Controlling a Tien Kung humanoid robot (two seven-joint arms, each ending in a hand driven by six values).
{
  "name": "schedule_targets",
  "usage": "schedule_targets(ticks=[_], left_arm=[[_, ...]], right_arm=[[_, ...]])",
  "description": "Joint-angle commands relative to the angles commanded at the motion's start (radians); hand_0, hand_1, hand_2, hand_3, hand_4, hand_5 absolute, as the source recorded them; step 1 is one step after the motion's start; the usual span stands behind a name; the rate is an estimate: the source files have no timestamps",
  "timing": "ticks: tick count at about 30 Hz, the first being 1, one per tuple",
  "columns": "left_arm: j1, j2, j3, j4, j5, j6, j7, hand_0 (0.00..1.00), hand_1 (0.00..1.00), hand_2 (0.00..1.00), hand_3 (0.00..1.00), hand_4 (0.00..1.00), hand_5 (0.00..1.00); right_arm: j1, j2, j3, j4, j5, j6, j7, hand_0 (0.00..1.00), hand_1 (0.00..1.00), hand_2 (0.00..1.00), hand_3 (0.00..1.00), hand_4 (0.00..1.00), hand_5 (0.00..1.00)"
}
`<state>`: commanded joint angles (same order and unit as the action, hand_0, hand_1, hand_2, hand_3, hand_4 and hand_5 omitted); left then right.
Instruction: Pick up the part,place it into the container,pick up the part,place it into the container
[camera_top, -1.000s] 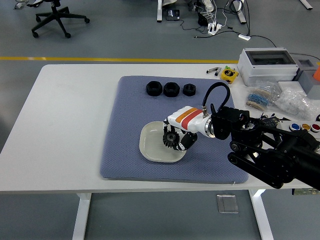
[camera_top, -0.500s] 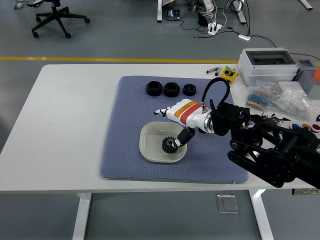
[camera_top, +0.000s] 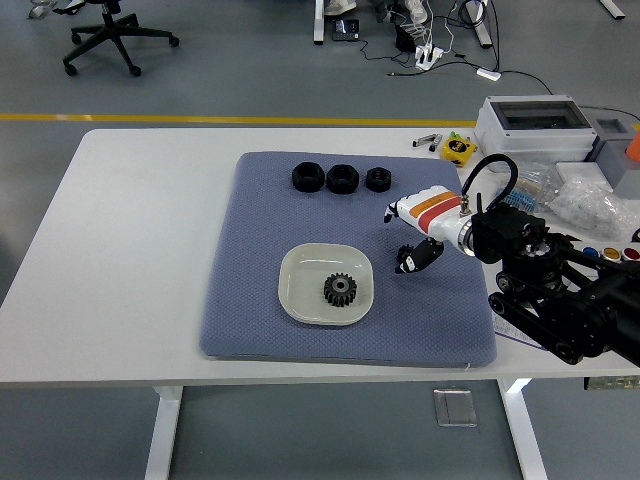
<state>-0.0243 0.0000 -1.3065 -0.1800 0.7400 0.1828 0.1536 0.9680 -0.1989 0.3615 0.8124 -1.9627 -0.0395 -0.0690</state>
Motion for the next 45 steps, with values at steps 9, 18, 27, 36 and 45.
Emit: schedule_targets(ticks=[9, 18, 27, 36, 45], left_arm=[[-0.007, 0.000, -0.005, 0.000, 0.006, 0.000, 0.003, 0.871, 0.831, 0.853, 0.619, 0.571, 0.672], [-0.018, 0.000, -0.009, 0.000, 0.012, 0.001, 0.005, 0.871, 0.832, 0.855, 0.618, 0.570, 0.673], [-0.037, 0.000, -0.009, 0.000, 0.014, 0.003, 0.002, 0.871, 0.834, 0.857, 0.616, 0.569, 0.677], [-0.041, 0.000, -0.014, 0.000, 0.022, 0.002, 0.001, 0.871, 0.837, 0.859, 0.615, 0.567, 0.677], [-0.041, 0.000, -0.016, 0.000, 0.030, 0.002, 0.001, 0.871, 0.837, 0.859, 0.614, 0.566, 0.685]], right_arm=[[-0.007, 0.011, -0.026, -0.058, 0.029, -0.033, 0.008, 0.486, 0.599, 0.673, 0.579, 0.966, 0.336], [-0.014, 0.046, -0.055, -0.101, 0.030, -0.088, -0.012, 0.462, 0.584, 0.659, 0.562, 0.942, 0.339], [-0.011, 0.052, -0.067, -0.138, 0.031, -0.127, -0.023, 0.447, 0.576, 0.619, 0.512, 0.880, 0.369], [-0.012, 0.067, -0.093, -0.150, 0.046, -0.126, -0.027, 0.443, 0.564, 0.605, 0.505, 0.851, 0.417], [-0.009, 0.080, -0.102, -0.159, 0.049, -0.130, -0.027, 0.402, 0.532, 0.584, 0.504, 0.844, 0.415]])
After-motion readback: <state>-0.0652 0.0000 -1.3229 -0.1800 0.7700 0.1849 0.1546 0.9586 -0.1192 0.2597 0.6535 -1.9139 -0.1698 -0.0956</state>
